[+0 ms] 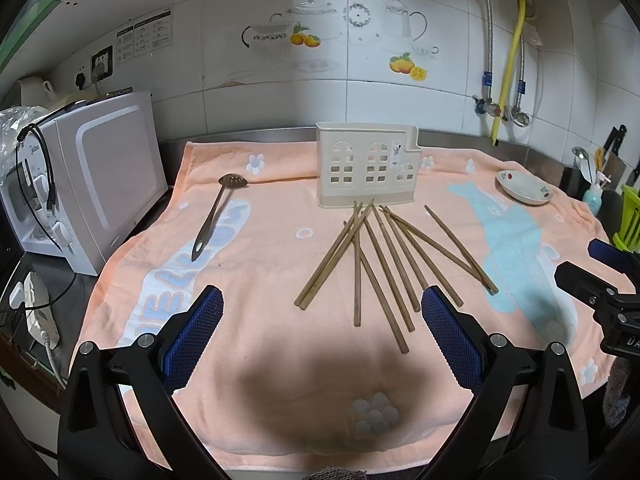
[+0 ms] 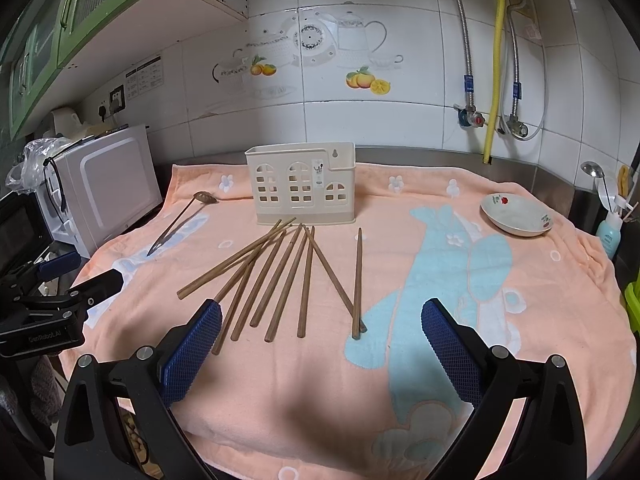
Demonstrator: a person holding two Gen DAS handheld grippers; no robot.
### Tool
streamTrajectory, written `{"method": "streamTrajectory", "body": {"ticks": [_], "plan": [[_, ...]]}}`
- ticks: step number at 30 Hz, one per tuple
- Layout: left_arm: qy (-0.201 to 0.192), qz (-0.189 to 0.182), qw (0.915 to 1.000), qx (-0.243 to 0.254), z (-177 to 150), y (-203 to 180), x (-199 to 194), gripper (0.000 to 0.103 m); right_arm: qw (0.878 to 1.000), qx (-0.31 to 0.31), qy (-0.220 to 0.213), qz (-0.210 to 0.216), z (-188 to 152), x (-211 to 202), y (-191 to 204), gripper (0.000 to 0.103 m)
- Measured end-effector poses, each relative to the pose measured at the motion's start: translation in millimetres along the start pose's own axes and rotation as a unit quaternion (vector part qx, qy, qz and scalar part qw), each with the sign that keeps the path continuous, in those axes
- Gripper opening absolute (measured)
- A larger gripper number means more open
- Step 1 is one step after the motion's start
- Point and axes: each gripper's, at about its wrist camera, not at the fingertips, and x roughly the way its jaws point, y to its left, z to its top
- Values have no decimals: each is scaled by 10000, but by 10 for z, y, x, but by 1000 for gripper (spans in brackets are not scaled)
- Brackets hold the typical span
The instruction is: Organize utensils
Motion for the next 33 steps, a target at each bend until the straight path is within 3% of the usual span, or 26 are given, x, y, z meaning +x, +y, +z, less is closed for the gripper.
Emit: {"method": "streamTrajectory", "body": {"ticks": [33], "plan": [[556, -79, 9984, -114, 3, 20, 463, 98, 9991, 57, 422, -6, -28, 431, -94, 97]]}}
